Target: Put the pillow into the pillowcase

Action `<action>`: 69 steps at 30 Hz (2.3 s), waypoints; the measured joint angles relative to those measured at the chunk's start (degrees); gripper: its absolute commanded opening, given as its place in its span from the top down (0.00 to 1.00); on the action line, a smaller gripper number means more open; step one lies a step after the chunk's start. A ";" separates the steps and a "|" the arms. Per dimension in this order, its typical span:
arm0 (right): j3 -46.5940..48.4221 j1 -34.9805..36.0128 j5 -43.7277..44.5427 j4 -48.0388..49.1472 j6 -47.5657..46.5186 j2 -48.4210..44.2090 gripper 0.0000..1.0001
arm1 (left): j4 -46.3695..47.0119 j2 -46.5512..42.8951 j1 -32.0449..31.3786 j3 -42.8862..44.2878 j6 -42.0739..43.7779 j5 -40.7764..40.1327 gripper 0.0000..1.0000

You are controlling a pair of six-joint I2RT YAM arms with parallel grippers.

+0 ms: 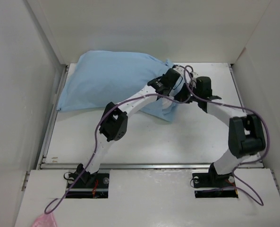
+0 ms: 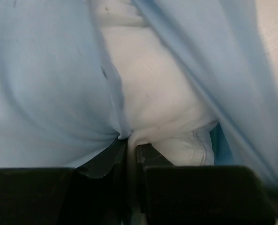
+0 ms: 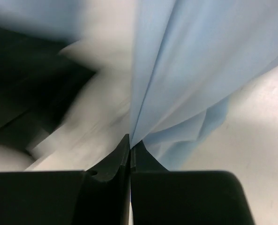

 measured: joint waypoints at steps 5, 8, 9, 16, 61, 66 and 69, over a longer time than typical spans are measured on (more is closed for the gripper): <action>-5.31 -0.39 -3.82 -8.66 -3.91 -17.22 1.00 | 7.10 6.38 0.92 1.49 -7.21 -0.07 1.00; -6.69 -1.49 -4.59 -13.38 -5.81 -23.17 1.00 | 9.14 6.82 1.49 1.51 -12.61 1.53 1.00; -7.04 -1.75 -4.63 -14.75 -6.27 -24.61 1.00 | 9.40 6.82 1.53 1.42 -13.16 1.79 1.00; -5.31 -1.88 -4.57 -22.18 -8.26 -28.48 1.00 | 13.09 3.30 1.90 -4.00 -16.79 8.90 0.47; 12.90 -1.07 -3.65 -11.10 -3.91 -5.22 0.42 | 11.19 -18.14 12.63 -19.34 -23.50 16.22 0.07; 12.50 -1.18 2.82 -17.88 -7.45 -4.66 0.27 | 11.15 -32.09 15.76 -24.17 -23.61 15.34 0.12; 12.57 -1.16 3.04 -21.77 -9.42 -5.79 0.24 | 12.57 -36.57 14.71 -25.05 -21.18 15.47 0.16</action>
